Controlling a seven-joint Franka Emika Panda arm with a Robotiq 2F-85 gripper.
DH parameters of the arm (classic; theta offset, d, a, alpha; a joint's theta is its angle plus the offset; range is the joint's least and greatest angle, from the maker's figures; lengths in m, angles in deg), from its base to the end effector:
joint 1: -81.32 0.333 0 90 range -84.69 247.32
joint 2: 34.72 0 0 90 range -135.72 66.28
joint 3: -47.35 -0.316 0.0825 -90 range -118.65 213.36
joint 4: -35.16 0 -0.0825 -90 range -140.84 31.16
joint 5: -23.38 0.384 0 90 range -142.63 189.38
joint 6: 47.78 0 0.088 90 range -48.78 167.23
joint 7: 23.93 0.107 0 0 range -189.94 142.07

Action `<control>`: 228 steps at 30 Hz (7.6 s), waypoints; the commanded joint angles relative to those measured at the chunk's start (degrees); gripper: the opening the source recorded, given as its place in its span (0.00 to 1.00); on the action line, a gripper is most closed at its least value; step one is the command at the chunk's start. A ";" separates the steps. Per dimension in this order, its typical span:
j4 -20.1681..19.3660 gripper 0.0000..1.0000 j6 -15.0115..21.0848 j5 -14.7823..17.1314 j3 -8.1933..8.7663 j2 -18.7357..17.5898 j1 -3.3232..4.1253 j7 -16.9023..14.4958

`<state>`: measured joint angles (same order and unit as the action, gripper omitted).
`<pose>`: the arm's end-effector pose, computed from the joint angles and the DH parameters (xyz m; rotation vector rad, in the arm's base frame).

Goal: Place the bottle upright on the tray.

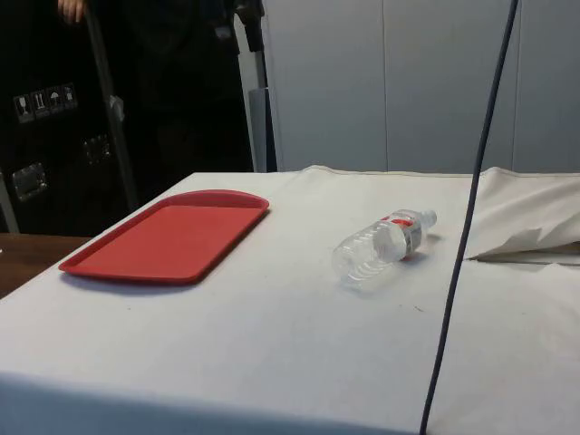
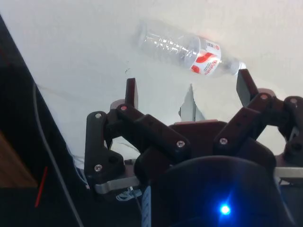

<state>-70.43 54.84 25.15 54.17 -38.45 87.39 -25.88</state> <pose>0.5674 -0.0035 0.4775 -3.1116 -0.0190 0.1805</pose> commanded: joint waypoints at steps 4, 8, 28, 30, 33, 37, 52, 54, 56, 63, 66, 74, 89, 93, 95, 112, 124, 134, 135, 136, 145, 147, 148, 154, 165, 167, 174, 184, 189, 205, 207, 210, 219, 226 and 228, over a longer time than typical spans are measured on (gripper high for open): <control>-2.41 1.00 1.20 -0.63 -0.23 2.18 0.11 0.46; -4.53 1.00 2.01 -1.09 -0.34 3.95 0.11 0.69; -14.50 1.00 6.25 -4.01 -1.15 13.29 0.06 1.60; -14.95 1.00 6.47 -4.13 -1.20 13.69 0.00 1.66; -16.67 1.00 7.45 -4.47 -1.26 15.36 0.00 1.72; -18.56 1.00 8.54 -4.76 -1.26 17.07 0.00 1.72; -25.61 1.00 12.66 -5.16 -1.26 23.43 -0.11 1.60; -26.59 1.00 13.24 -5.16 -1.26 24.24 -0.11 1.60; -26.47 1.00 12.61 -4.70 -1.09 24.06 0.06 1.26; -31.05 1.00 15.81 -5.16 -1.09 27.44 -0.29 1.60; -32.54 1.00 16.67 -5.16 -0.92 28.30 -0.34 1.60; -35.92 1.00 18.45 -4.70 -0.63 29.68 -0.17 1.89; -42.06 1.00 24.98 -4.64 -0.86 30.31 -0.40 6.65; -42.80 1.00 25.90 -4.64 -0.92 30.14 -0.40 7.79; -43.49 1.00 26.64 -4.64 -0.97 30.02 -0.40 8.88; -47.78 1.00 29.97 -4.53 -1.72 30.71 -0.34 14.90; -49.56 1.00 31.05 -4.58 -2.01 30.60 -0.23 18.16; -51.45 1.00 33.06 -4.58 -2.81 31.05 -0.40 22.35; -51.57 1.00 33.23 -4.58 -2.86 30.94 -0.40 23.15; -51.57 1.00 33.29 -4.58 -2.86 30.94 -0.40 23.49; -51.62 1.00 33.35 -4.64 -3.04 30.65 -0.46 26.93; -51.62 1.00 33.35 -4.64 -3.04 30.60 -0.40 27.67; -51.62 1.00 33.35 -4.64 -3.09 30.60 -0.40 28.02; -51.62 1.00 33.35 -4.58 -3.15 30.54 -0.40 30.31; -51.68 1.00 33.40 -4.35 -3.38 30.65 -0.29 34.03; -51.68 1.00 33.46 -4.30 -3.44 30.65 -0.29 34.78; -51.74 1.00 33.46 -4.30 -3.67 30.65 -0.23 37.70; -52.60 1.00 33.35 -4.30 -3.90 31.91 -0.23 40.45; -52.77 1.00 32.60 -4.47 -4.01 32.31 -0.23 41.25; -54.26 1.00 34.09 -4.01 -4.81 33.00 -0.17 46.07; -55.00 1.00 35.24 -3.44 -4.87 33.35 -0.06 46.98; -55.41 1.00 35.64 -3.21 -4.81 33.35 -0.11 47.50; -56.95 1.00 37.18 -2.75 -4.24 33.12 -0.29 48.24; -57.81 1.00 37.93 -2.98 -3.04 32.72 -0.57 48.24; -57.93 1.00 37.99 -3.09 -2.58 32.54 -0.74 48.19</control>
<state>-128.19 91.91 22.06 51.77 -5.85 86.82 22.30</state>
